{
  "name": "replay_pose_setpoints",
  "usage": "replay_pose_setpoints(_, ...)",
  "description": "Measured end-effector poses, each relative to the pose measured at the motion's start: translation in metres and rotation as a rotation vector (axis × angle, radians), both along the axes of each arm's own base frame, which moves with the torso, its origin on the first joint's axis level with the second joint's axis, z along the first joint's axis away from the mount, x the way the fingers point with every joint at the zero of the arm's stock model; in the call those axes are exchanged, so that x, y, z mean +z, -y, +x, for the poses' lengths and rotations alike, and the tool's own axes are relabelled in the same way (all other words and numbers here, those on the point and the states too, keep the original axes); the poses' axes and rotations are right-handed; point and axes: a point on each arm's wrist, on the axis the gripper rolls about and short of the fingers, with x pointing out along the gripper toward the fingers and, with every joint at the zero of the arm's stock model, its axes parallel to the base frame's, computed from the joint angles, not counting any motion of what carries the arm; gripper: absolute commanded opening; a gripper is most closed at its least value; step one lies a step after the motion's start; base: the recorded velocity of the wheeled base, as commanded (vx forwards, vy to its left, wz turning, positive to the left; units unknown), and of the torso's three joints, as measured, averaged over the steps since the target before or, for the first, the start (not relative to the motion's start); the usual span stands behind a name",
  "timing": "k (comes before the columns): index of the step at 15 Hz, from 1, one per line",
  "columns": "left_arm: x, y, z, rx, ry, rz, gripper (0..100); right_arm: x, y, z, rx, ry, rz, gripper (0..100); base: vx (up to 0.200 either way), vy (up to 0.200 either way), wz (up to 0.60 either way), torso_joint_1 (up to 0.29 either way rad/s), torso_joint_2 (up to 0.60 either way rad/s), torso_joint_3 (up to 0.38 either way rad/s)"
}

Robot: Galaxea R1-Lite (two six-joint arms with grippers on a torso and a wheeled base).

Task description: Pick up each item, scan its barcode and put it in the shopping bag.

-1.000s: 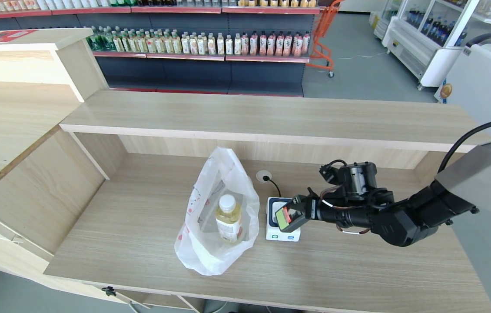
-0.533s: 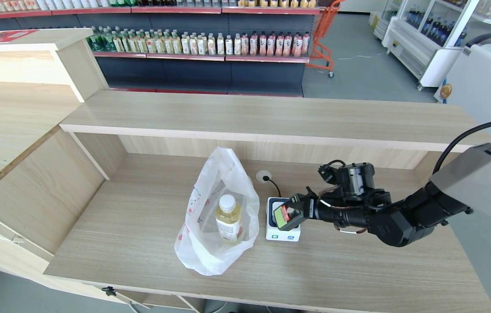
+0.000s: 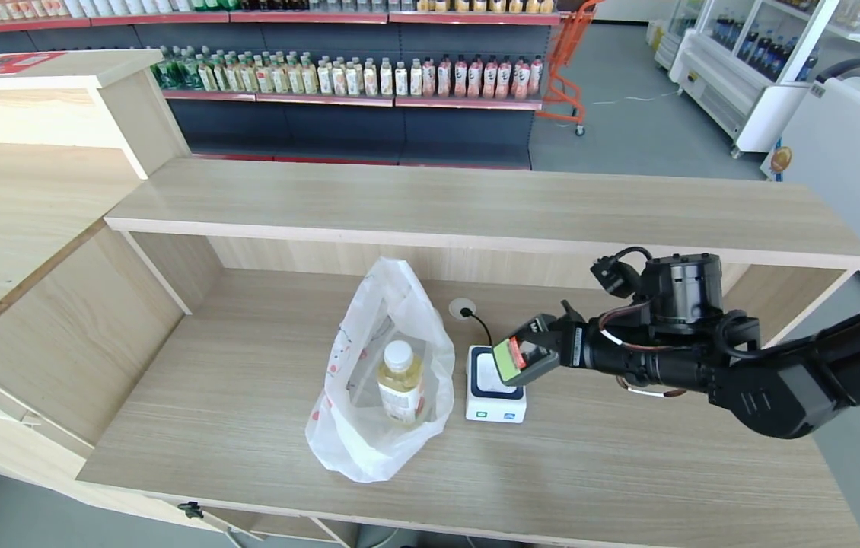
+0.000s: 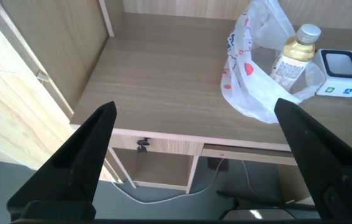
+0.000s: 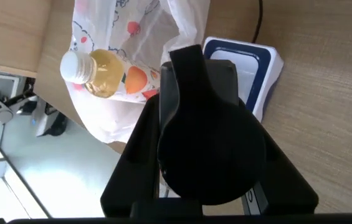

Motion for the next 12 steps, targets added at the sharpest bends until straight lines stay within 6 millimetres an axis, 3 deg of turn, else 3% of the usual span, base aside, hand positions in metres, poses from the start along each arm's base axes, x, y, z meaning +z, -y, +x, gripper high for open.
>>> replay_pose_setpoints(4, 0.000, 0.000, 0.000, 0.000, -0.001, 0.001, 100, -0.004, 0.021, -0.020, -0.003, 0.026, -0.089, 0, 0.000, 0.200, 0.00, 0.007, 0.01, 0.002)
replay_pose_setpoints(6, 0.000, 0.000, 0.000, -0.001, -0.001, 0.001, 100, -0.001, 0.024, -0.019, -0.009, 0.055, -0.093, 0, 0.000, 0.000, 0.00, 0.000, 0.00, 0.000)
replay_pose_setpoints(8, 0.000, 0.000, 0.000, 0.000, -0.001, 0.001, 100, 0.005, 0.021, -0.011, -0.003, 0.094, -0.094, 0, 0.000, 0.000, 0.00, 0.000, 0.00, 0.000)
replay_pose_setpoints(12, 0.000, 0.000, 0.000, 0.002, 0.000, 0.001, 100, 0.009, 0.009, 0.024, 0.004, 0.155, -0.104, 0, 0.000, 0.000, 0.00, 0.000, 0.00, 0.000)
